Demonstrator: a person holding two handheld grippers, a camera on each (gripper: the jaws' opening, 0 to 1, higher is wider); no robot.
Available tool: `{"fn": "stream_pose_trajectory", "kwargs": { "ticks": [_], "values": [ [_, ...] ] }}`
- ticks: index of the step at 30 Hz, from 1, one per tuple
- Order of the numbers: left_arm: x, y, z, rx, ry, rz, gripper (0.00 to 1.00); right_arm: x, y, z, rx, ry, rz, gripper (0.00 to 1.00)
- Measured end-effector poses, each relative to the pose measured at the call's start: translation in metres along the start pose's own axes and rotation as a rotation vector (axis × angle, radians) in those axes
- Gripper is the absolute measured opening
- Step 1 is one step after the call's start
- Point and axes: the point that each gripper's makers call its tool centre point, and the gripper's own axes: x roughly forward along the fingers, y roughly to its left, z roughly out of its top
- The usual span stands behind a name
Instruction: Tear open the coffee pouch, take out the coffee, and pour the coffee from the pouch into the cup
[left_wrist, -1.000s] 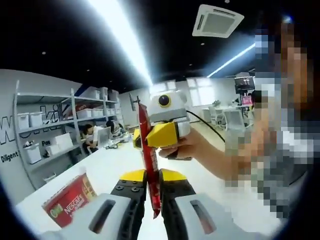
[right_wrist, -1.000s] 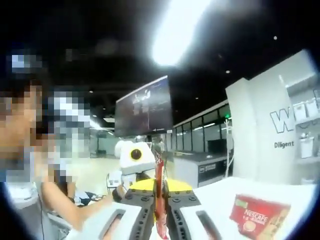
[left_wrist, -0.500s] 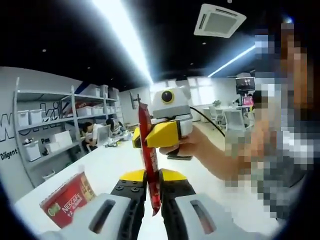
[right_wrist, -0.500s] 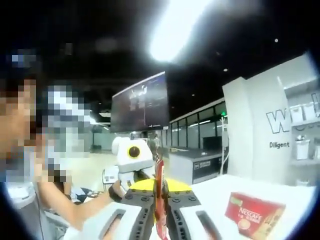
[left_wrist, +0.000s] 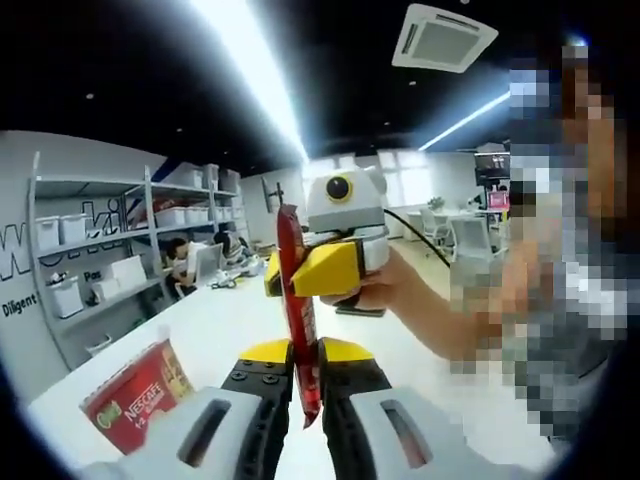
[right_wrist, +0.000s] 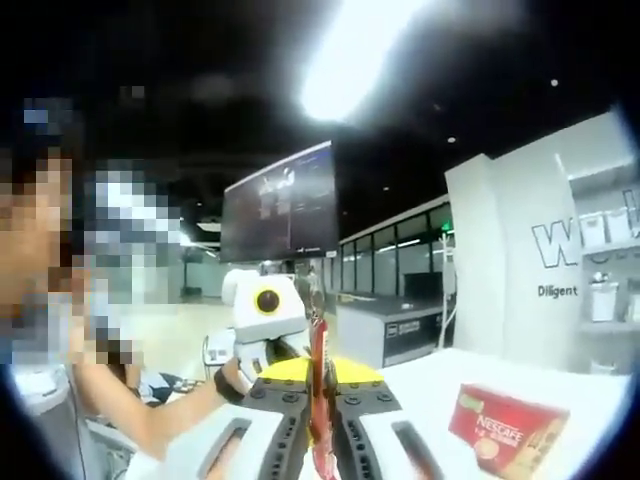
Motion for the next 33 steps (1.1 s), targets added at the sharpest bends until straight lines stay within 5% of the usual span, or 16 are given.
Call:
{"fn": "stream_pose_trajectory", "kwargs": {
  "ticks": [33],
  "values": [
    [0.0014, -0.0055, 0.0018, 0.006, 0.014, 0.011, 0.12, -0.0031, 0.0069, 0.0018, -0.004, -0.004, 0.008, 0.07]
  ]
}}
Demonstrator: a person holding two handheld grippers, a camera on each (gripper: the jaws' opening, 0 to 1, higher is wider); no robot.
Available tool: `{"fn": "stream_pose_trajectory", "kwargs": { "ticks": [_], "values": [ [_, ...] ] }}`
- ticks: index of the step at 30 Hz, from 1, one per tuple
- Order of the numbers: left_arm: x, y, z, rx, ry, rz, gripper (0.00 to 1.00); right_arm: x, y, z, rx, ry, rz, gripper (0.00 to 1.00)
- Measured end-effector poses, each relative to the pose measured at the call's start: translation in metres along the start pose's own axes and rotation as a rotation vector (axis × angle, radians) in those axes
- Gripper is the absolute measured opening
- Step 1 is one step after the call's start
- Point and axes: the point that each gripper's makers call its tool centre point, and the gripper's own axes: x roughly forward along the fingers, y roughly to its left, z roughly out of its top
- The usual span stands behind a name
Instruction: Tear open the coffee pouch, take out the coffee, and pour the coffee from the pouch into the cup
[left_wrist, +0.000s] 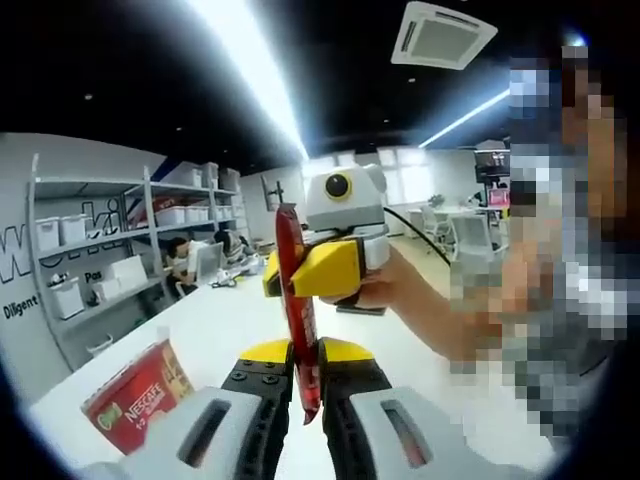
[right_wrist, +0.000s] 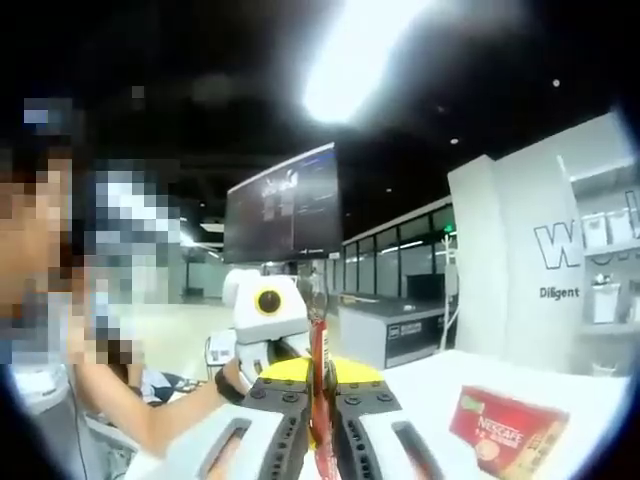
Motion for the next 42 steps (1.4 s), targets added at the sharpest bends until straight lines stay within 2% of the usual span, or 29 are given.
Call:
{"fn": "stream_pose_trajectory", "kwargs": {
  "ticks": [4, 16, 20, 22, 25, 28, 31, 35, 38, 41, 42],
  "values": [
    [-0.003, 0.000, 0.002, 0.017, 0.008, 0.014, 0.12, 0.002, 0.003, 0.002, -0.015, -0.009, 0.003, 0.07],
    [-0.006, 0.008, -0.001, -0.002, 0.013, 0.045, 0.12, 0.007, -0.003, 0.001, -0.008, -0.018, 0.001, 0.07],
    [-0.009, 0.006, 0.004, -0.001, -0.002, 0.037, 0.12, 0.006, 0.002, 0.007, -0.109, -0.054, 0.019, 0.08],
    [-0.011, 0.004, 0.004, -0.015, 0.005, 0.026, 0.12, 0.004, 0.005, 0.014, -0.156, -0.100, 0.032, 0.10],
    [-0.018, 0.015, 0.006, -0.014, 0.016, 0.032, 0.12, 0.001, 0.007, 0.020, -0.133, -0.132, 0.059, 0.15],
    [-0.025, 0.018, 0.010, -0.042, -0.016, 0.012, 0.12, 0.000, 0.008, 0.020, -0.136, -0.130, 0.067, 0.17],
    [-0.027, 0.016, 0.004, -0.065, -0.004, -0.015, 0.12, -0.002, 0.008, 0.019, -0.142, -0.129, 0.069, 0.18],
    [-0.025, -0.001, -0.008, -0.062, 0.047, -0.052, 0.12, -0.004, 0.014, 0.019, -0.126, -0.127, 0.113, 0.17],
    [-0.022, -0.008, -0.013, -0.055, 0.070, -0.071, 0.12, -0.004, 0.012, 0.016, -0.124, -0.102, 0.108, 0.13],
    [-0.018, -0.009, -0.019, -0.054, 0.096, -0.081, 0.12, -0.004, 0.009, 0.016, -0.120, -0.107, 0.096, 0.09],
    [-0.021, -0.003, -0.019, -0.057, 0.101, -0.083, 0.12, -0.004, 0.009, 0.016, -0.116, -0.106, 0.095, 0.06]
  ]
}}
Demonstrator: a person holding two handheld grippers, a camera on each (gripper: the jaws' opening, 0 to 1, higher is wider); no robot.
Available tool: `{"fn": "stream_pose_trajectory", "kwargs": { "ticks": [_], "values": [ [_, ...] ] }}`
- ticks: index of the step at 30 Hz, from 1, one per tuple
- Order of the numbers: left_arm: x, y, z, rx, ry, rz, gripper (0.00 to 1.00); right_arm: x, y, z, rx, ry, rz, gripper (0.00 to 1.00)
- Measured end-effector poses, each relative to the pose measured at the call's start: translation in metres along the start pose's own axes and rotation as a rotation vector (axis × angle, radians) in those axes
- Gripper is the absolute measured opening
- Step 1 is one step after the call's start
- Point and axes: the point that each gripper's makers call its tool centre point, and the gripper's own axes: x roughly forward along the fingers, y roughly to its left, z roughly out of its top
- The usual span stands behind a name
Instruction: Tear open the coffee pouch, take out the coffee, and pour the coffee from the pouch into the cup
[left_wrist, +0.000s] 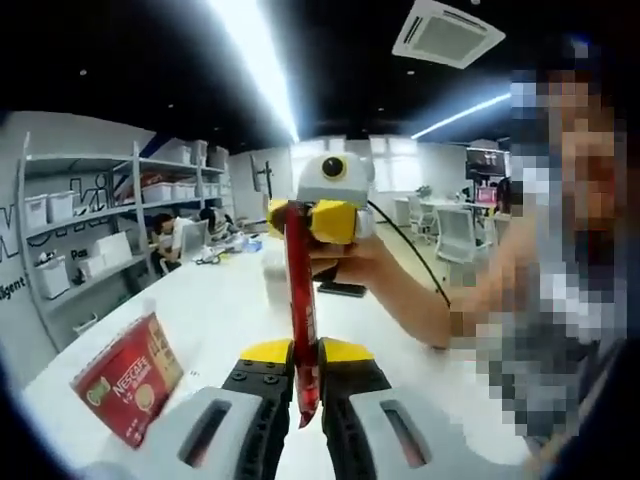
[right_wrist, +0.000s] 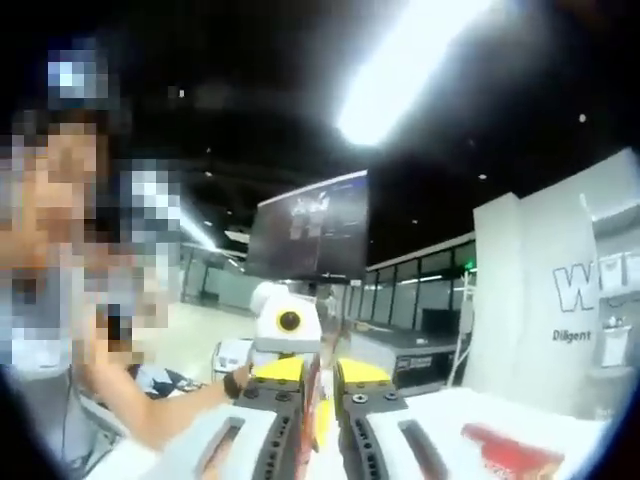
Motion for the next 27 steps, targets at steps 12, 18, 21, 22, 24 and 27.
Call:
{"fn": "stream_pose_trajectory", "kwargs": {
  "ticks": [12, 18, 21, 22, 24, 27],
  "values": [
    [-0.020, 0.006, 0.004, -0.043, -0.071, -0.028, 0.11, -0.015, -0.007, -0.002, 0.053, 0.078, -0.040, 0.03],
    [-0.024, -0.012, -0.013, 0.003, 0.019, -0.089, 0.11, -0.026, 0.020, -0.028, 0.014, 0.238, 0.095, 0.04],
    [-0.017, -0.015, -0.029, 0.019, 0.116, -0.090, 0.11, -0.033, 0.030, -0.049, -0.086, 0.316, 0.182, 0.18],
    [-0.009, -0.021, -0.035, 0.021, 0.140, -0.080, 0.11, -0.035, 0.032, -0.059, -0.081, 0.358, 0.196, 0.20],
    [-0.006, -0.021, -0.040, 0.015, 0.165, -0.072, 0.11, -0.034, 0.033, -0.067, -0.069, 0.392, 0.200, 0.21],
    [0.002, -0.023, -0.052, -0.010, 0.216, -0.067, 0.11, -0.032, 0.025, -0.078, -0.042, 0.441, 0.165, 0.20]
  ]
}}
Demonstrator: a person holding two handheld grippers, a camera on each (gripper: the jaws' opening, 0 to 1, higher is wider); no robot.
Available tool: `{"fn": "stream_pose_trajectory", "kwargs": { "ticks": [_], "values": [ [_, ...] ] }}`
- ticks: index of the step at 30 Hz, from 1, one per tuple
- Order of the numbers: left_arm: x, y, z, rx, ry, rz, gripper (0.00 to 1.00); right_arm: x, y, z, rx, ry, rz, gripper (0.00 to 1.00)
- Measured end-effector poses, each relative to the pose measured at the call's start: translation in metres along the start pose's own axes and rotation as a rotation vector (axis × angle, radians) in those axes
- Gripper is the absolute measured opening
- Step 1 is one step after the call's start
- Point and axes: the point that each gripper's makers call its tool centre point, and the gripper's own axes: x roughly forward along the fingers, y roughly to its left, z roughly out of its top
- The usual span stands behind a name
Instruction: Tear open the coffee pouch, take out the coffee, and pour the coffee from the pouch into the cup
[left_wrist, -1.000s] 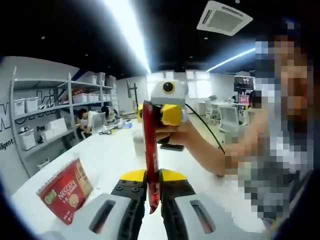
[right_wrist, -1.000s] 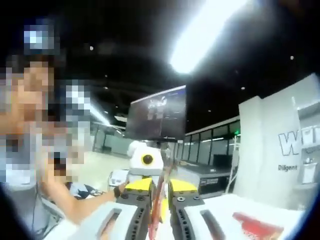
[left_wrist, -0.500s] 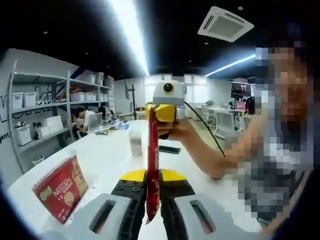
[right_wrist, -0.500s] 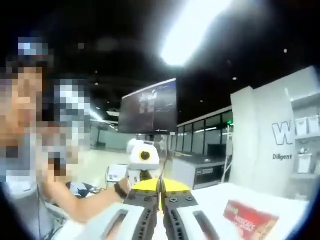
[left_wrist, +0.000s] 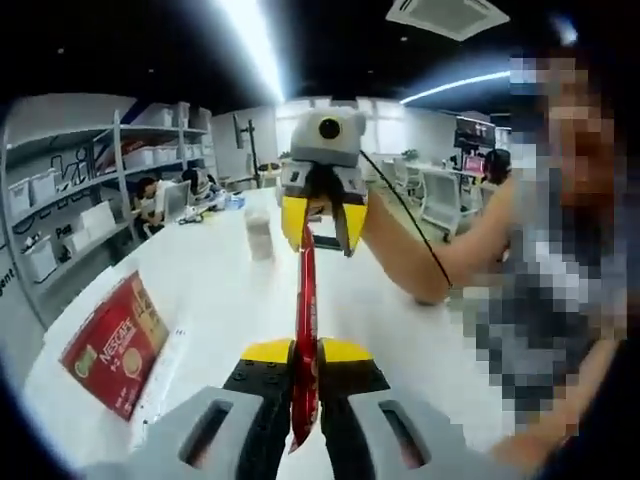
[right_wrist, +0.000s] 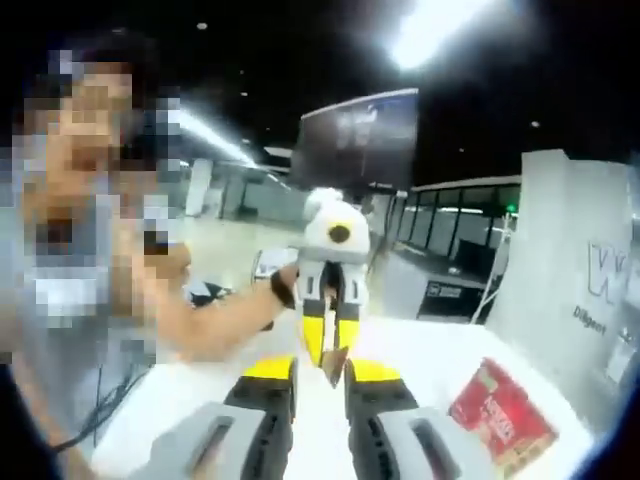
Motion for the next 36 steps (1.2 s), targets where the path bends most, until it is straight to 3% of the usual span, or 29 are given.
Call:
{"fn": "stream_pose_trajectory", "kwargs": {
  "ticks": [5, 10, 14, 18, 24, 26, 29, 32, 36],
  "values": [
    [0.007, 0.001, -0.009, 0.006, 0.065, 0.001, 0.11, 0.009, -0.003, -0.015, 0.041, 0.052, 0.002, 0.18],
    [0.011, 0.003, -0.011, 0.006, 0.091, 0.003, 0.11, 0.016, -0.006, -0.026, 0.070, 0.090, 0.012, 0.18],
    [0.015, 0.006, -0.017, 0.007, 0.131, 0.014, 0.11, 0.022, 0.000, -0.034, 0.098, 0.122, 0.037, 0.13],
    [0.013, 0.006, -0.017, 0.006, 0.132, 0.015, 0.11, 0.024, 0.001, -0.042, 0.090, 0.151, 0.035, 0.14],
    [0.010, 0.007, -0.015, 0.019, 0.122, 0.026, 0.11, 0.026, 0.001, -0.041, 0.134, 0.142, 0.037, 0.09],
    [0.007, 0.017, -0.008, 0.046, 0.074, 0.070, 0.12, 0.023, -0.009, -0.037, 0.172, 0.112, -0.002, 0.08],
    [-0.001, 0.029, 0.012, 0.148, -0.086, 0.131, 0.13, 0.014, -0.022, -0.027, 0.235, 0.036, -0.047, 0.08],
    [-0.011, 0.031, 0.019, 0.100, -0.149, 0.122, 0.13, 0.005, -0.027, -0.024, 0.237, 0.006, -0.050, 0.07],
    [-0.027, 0.034, 0.038, 0.059, -0.300, 0.111, 0.22, -0.002, -0.030, -0.012, 0.213, -0.066, -0.060, 0.07]
  ]
}}
